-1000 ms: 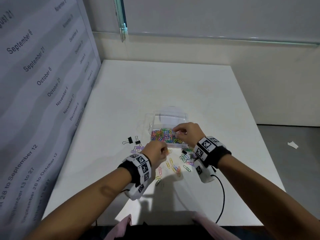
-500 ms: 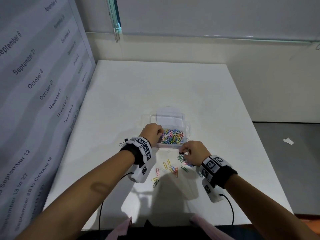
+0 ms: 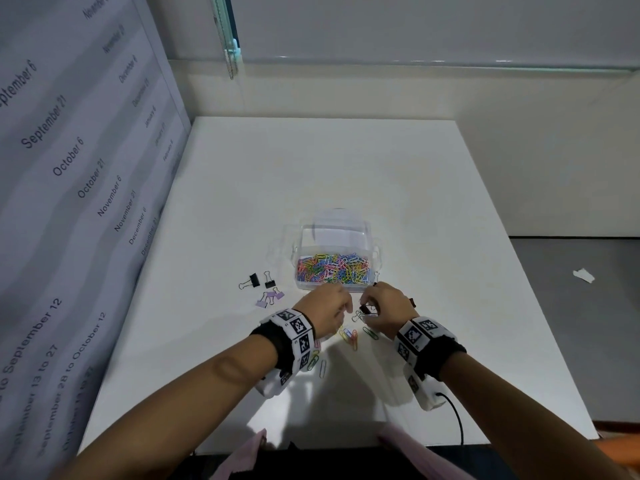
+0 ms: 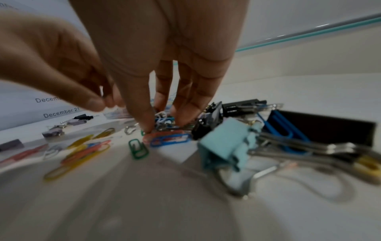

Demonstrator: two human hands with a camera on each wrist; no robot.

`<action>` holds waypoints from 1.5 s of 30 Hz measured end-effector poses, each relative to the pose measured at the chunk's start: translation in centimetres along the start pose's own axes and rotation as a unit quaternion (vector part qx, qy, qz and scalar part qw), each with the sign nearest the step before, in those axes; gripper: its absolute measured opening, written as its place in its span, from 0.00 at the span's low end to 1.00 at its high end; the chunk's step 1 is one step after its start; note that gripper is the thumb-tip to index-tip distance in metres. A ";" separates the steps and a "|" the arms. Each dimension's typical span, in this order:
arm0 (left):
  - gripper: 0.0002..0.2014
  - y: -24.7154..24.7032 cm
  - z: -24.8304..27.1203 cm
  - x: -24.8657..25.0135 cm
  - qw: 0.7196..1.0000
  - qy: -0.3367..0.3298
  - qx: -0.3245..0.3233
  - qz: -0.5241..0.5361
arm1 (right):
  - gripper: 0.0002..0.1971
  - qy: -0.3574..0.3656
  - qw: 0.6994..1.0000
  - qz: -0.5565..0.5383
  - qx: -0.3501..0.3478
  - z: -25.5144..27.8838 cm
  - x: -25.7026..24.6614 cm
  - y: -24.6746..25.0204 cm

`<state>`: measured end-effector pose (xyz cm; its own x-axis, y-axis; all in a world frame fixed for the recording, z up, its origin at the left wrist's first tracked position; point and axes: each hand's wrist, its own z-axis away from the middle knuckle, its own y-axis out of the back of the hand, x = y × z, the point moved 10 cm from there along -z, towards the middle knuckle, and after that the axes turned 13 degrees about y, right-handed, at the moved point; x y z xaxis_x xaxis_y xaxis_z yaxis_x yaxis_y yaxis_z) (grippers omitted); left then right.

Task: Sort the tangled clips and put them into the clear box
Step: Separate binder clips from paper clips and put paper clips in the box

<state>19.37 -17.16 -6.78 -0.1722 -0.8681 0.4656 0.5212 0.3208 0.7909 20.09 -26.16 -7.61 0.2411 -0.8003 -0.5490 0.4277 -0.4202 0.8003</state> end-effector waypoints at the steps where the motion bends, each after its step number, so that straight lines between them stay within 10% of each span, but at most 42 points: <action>1: 0.12 -0.5 -0.1 -0.2 1.000 0.007 -0.009 -0.005 | 0.09 0.005 1.000 -0.011 0.010 0.1 -0.1 0.2; 11: 0.16 -1.7 -1.3 0.9 0.999 0.035 -0.005 0.016 | 0.07 -0.029 0.988 -0.137 0.072 1.5 1.3 1.4; 17: 0.10 -1.1 -1.5 1.0 0.996 0.061 0.017 0.059 | 0.23 -0.028 0.983 -0.163 0.079 1.8 1.1 1.7; 22: 0.07 0.2 -0.6 -1.8 0.990 0.097 0.033 0.102 | 0.06 -0.021 0.985 -0.128 0.117 0.5 0.8 4.3; 31: 0.07 2.4 1.8 -6.5 0.988 0.128 0.075 0.047 | 0.11 0.020 0.971 -0.110 0.212 -1.9 -0.3 8.7; 45: 0.13 1.7 1.1 -6.3 0.982 0.126 0.073 -0.118 | 0.10 -0.111 0.991 -0.023 0.072 1.0 5.8 2.9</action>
<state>20.42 -10.75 -7.91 -0.0523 -0.9850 0.1643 0.3628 0.1345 0.9221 21.83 -32.50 -8.24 0.0204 -0.8469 -0.5313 0.3009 -0.5016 0.8111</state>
